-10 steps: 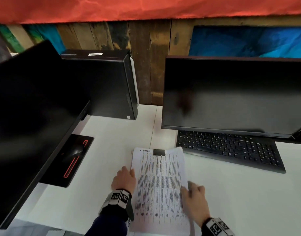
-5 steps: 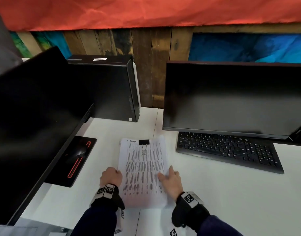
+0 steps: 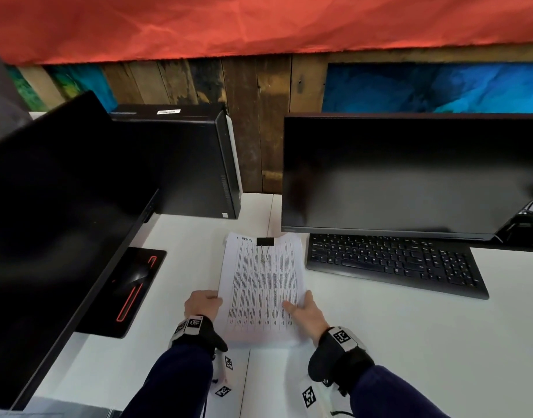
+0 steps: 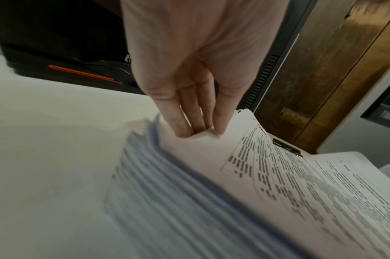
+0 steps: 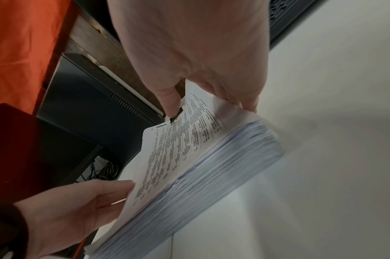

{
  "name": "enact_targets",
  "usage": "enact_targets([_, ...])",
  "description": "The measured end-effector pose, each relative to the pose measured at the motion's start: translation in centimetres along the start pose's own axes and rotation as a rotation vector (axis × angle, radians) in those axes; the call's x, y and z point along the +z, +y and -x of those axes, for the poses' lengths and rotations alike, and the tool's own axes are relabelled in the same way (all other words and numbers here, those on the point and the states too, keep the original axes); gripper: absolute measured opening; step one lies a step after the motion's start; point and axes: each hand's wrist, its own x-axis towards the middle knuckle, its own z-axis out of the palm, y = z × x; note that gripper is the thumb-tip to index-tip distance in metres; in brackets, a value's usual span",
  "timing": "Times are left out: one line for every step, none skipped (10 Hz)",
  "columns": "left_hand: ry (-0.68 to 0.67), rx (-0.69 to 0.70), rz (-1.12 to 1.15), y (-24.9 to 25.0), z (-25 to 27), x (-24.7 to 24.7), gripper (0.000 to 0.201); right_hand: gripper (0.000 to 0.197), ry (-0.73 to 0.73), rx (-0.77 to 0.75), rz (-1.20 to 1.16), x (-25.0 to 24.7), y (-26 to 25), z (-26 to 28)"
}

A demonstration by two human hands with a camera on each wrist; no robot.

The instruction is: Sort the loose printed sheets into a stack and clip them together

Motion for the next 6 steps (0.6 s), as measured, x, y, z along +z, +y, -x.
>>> enact_targets([0.027,0.029,-0.052,0.0,0.5,0.6,0.033,0.090,-0.017,-0.007,0.046,-0.2,0.0,0.1])
enact_targets([0.028,0.075,-0.129,0.1,0.8,1.2,0.025,0.088,-0.023,-0.030,0.139,-0.5,0.3,0.5])
enact_targets([-0.004,0.098,-0.192,-0.1,1.6,2.4,0.042,0.087,-0.029,-0.074,0.272,-1.0,0.8,1.6])
enact_targets([-0.037,0.160,-0.263,-1.5,2.9,3.9,0.071,0.082,-0.114,-0.135,0.392,-2.0,2.2,3.3])
enact_targets([-0.008,0.222,-0.297,-3.3,4.5,4.4,0.070,0.074,-0.172,-0.105,0.398,-4.4,4.8,5.3])
enact_targets([0.119,0.296,-0.350,-6.6,6.7,4.4,0.064,0.097,-0.235,-0.089,0.362,-6.4,7.7,6.7])
